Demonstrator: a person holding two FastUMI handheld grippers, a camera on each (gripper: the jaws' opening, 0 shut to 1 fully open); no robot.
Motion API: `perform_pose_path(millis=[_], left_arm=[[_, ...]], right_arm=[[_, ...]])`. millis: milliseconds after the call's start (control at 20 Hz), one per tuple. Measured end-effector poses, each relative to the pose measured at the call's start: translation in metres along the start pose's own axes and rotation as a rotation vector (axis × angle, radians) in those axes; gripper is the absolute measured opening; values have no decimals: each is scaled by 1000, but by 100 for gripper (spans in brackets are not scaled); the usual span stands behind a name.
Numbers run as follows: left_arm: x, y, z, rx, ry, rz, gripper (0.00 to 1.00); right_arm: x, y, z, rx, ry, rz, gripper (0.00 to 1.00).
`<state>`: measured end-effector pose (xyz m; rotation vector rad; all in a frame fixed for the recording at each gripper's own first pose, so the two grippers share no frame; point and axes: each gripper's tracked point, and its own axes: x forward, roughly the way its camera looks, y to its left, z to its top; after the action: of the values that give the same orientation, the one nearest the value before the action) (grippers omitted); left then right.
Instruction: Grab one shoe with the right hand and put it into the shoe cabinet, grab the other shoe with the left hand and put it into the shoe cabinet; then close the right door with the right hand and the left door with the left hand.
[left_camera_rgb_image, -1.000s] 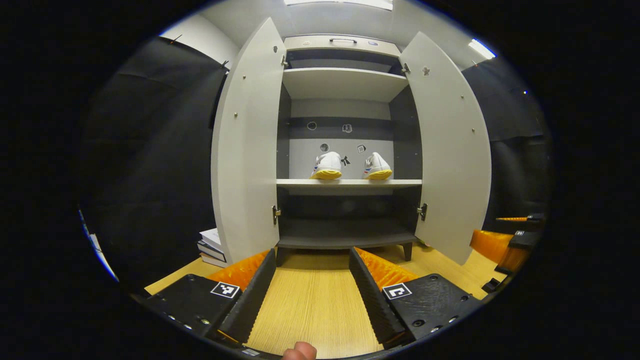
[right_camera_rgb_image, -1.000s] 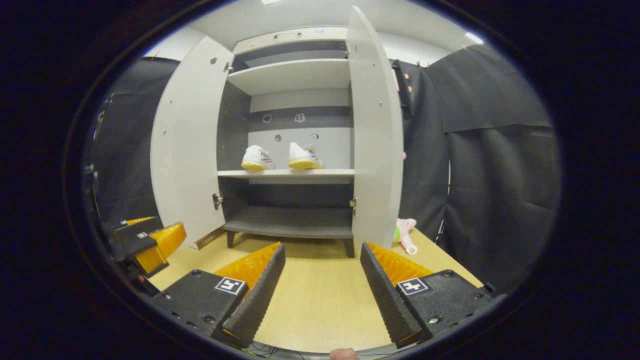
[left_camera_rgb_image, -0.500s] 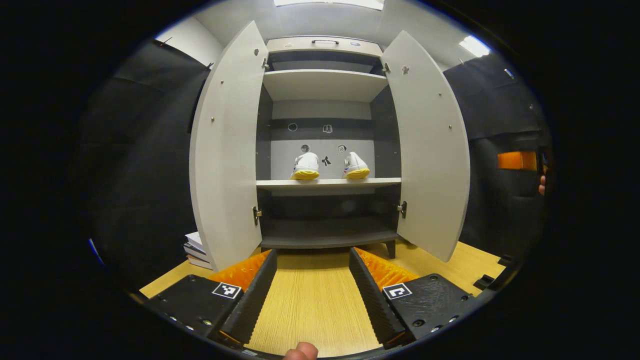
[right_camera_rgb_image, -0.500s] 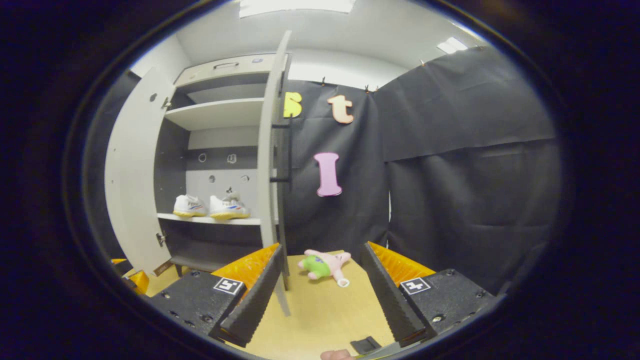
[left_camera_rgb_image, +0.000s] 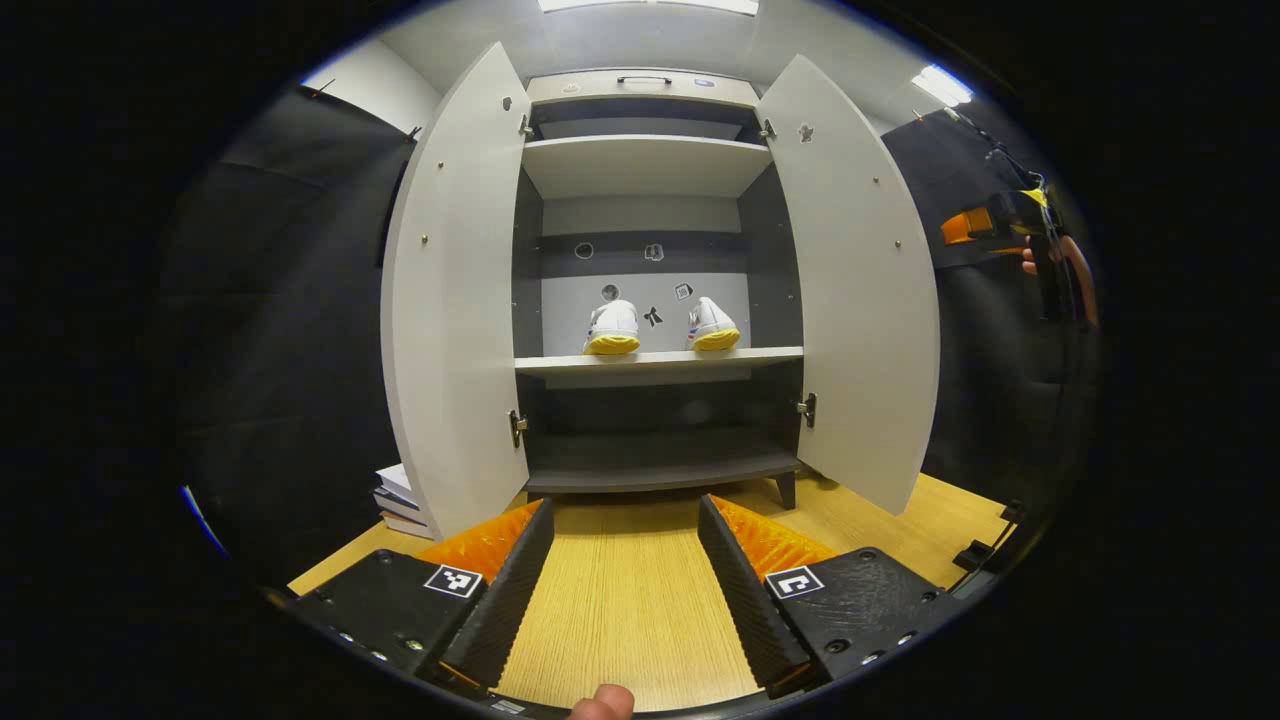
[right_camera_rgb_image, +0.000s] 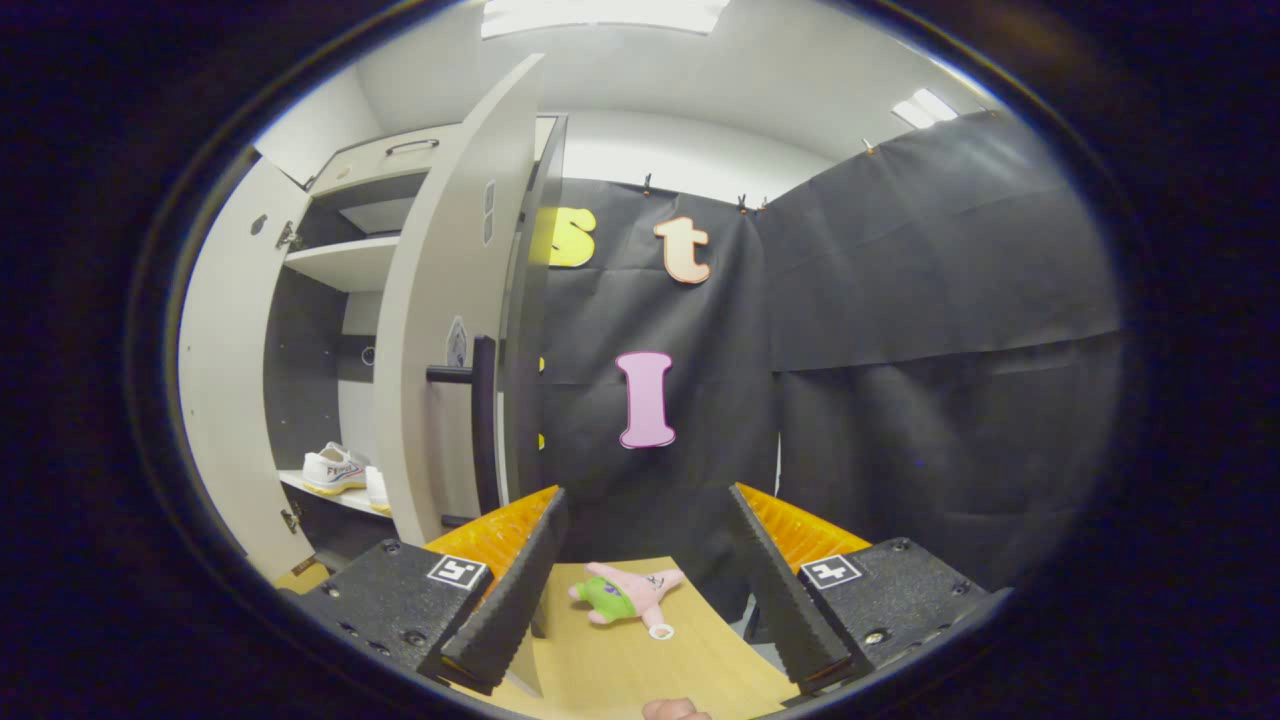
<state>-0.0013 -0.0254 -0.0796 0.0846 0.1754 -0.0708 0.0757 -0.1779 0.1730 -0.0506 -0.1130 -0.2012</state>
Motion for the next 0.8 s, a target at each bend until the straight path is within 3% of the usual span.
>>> perform_pose_path(millis=[300, 600, 650, 800], left_arm=[[2, 1, -4, 2, 21, 3, 87], [6, -10, -1, 10, 19, -28, 87], [6, -11, -1, 9, 18, -34, 87], [6, -10, -1, 9, 14, -39, 88]], right_arm=[[35, 11, 16, -12, -14, -4, 99], [31, 26, 18, -10, -19, -2, 95], [28, 31, 18, -10, -18, -2, 89], [22, 47, 19, -20, -33, -1, 95]])
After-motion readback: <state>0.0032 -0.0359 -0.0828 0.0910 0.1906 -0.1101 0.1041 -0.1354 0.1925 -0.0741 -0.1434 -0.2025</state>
